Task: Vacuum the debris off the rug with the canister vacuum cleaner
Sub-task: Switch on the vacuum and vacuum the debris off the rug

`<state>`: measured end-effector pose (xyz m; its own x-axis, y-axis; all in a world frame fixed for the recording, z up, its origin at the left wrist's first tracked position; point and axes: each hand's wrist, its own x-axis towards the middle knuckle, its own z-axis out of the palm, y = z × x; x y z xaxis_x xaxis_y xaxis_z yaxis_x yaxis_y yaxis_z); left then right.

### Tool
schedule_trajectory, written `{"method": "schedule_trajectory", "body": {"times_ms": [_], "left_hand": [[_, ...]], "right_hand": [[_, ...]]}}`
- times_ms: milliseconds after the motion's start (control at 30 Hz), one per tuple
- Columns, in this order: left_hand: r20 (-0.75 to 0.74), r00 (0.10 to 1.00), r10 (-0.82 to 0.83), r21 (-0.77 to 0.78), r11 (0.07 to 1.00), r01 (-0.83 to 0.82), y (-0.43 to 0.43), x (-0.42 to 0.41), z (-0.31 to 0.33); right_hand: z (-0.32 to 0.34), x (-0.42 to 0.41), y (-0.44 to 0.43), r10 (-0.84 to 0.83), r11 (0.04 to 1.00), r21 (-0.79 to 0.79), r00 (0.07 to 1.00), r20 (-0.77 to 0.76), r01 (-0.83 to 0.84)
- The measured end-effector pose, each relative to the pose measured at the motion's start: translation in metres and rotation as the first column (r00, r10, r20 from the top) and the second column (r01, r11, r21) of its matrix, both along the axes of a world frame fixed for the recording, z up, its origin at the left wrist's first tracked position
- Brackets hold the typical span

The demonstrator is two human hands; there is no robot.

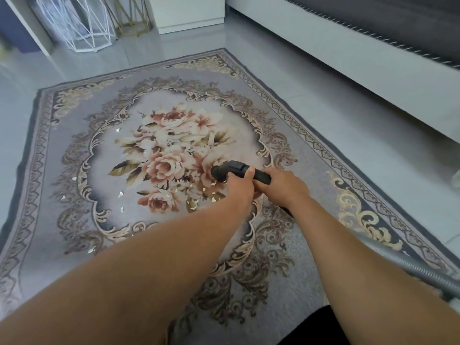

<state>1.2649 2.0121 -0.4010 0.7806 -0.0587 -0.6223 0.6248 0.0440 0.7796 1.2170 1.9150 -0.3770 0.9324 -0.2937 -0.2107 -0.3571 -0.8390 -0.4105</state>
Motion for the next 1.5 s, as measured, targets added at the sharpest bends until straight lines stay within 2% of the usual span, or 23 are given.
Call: {"method": "schedule_trajectory", "body": {"times_ms": [267, 433, 767, 933, 1033, 1200, 1500], "left_hand": [[0.026, 0.999, 0.028, 0.058, 0.998, -0.030, -0.008, -0.018, 0.037], [0.070, 0.998, -0.009, 0.015, 1.000, 0.008, -0.016, -0.027, 0.050], [0.018, 1.000, -0.025, -0.083, 0.996, 0.026, -0.004, -0.043, 0.007], [0.008, 0.999, -0.052, -0.165, 0.985, 0.053, -0.015, -0.058, 0.006], [-0.015, 0.998, -0.056, -0.171, 0.984, 0.052, -0.023, -0.069, 0.005], [-0.045, 0.998, -0.047, -0.170, 0.985, 0.039, -0.019, -0.065, 0.005], [-0.013, 1.000, -0.003, -0.174, 0.985, 0.000, 0.006, -0.062, 0.006]], "right_hand": [[0.025, -0.018, -0.002, -0.052, 0.996, 0.078, 0.998, 0.038, 0.048], [0.039, -0.027, -0.012, -0.053, 0.993, 0.108, 0.997, 0.059, 0.046], [0.022, -0.044, -0.003, 0.011, 1.000, -0.008, 1.000, -0.027, -0.012], [0.032, -0.055, -0.019, 0.032, 0.999, 0.025, 0.997, -0.073, -0.030], [0.036, -0.063, -0.027, 0.045, 0.997, 0.061, 0.994, -0.103, -0.039], [0.031, -0.060, -0.017, 0.054, 0.998, 0.026, 0.993, -0.106, -0.052], [0.026, -0.054, 0.003, 0.112, 0.993, -0.010, 0.986, -0.125, -0.114]]}}
